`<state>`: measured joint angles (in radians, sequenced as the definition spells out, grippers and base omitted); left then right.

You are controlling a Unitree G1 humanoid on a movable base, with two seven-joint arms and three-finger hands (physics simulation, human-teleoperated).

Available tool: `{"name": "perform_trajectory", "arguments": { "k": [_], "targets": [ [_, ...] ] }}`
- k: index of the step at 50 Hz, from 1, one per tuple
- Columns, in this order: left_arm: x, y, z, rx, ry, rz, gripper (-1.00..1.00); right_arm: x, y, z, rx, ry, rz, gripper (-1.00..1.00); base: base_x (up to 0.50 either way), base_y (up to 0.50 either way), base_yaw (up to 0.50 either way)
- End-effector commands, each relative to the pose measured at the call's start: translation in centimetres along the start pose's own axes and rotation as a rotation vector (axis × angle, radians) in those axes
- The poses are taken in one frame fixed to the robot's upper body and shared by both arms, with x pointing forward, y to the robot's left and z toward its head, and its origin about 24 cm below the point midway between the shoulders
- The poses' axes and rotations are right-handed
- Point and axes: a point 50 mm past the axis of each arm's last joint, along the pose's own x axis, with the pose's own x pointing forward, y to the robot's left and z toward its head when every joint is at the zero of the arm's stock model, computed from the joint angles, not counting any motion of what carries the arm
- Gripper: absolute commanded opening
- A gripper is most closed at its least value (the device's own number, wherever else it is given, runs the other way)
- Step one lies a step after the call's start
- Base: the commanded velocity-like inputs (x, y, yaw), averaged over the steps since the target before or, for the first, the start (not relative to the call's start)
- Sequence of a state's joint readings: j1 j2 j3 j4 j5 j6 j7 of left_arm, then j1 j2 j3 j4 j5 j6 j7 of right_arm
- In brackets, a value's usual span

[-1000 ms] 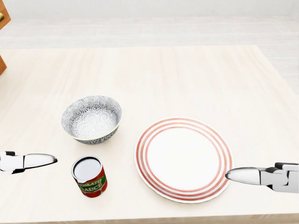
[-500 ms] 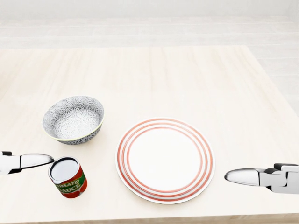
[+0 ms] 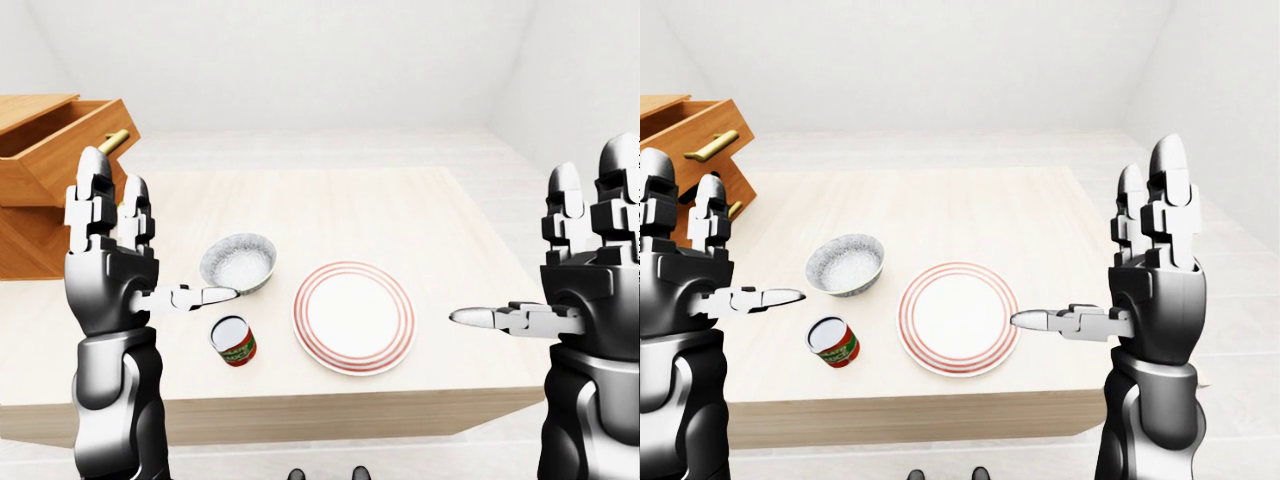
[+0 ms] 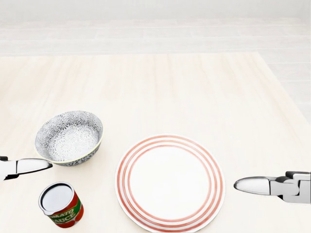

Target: Put the bowl on the plate.

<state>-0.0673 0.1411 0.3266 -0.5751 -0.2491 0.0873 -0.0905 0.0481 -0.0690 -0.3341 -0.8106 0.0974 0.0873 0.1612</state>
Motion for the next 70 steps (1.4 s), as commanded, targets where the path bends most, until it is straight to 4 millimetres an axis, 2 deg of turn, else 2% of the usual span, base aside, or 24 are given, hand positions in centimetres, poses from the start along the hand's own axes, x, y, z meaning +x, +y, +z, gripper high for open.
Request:
{"name": "perform_trajectory", "arguments": {
  "k": [1, 30, 57, 61, 70],
  "targets": [
    [-0.1, 0.0, -0.1, -0.001, 0.004, -0.004, 1.00, 0.0, 0.0, -0.3, -0.002, 0.013, 0.003, 1.00, 0.29, 0.00, 0.00],
    [-0.2, 0.0, 0.4, 0.003, -0.010, -0.013, 1.00, -0.3, 0.0, 0.1, -0.005, 0.005, 0.002, 1.00, 0.14, 0.00, 0.00],
    [-0.2, -0.6, 0.4, 0.012, -0.014, -0.034, 1.00, -0.6, -0.3, -0.3, -0.003, 0.032, 0.006, 1.00, 0.00, 0.00, 0.00],
    [-0.3, -0.5, 0.9, 0.013, -0.035, -0.033, 1.00, -0.6, -0.3, -0.2, -0.006, 0.026, 0.008, 1.00, 0.00, -0.09, 0.00],
    [-0.3, -0.4, 0.7, 0.015, -0.023, -0.033, 1.00, -0.7, -0.3, 0.2, -0.007, 0.014, 0.007, 1.00, 0.00, -0.16, 0.00]
  ]
}}
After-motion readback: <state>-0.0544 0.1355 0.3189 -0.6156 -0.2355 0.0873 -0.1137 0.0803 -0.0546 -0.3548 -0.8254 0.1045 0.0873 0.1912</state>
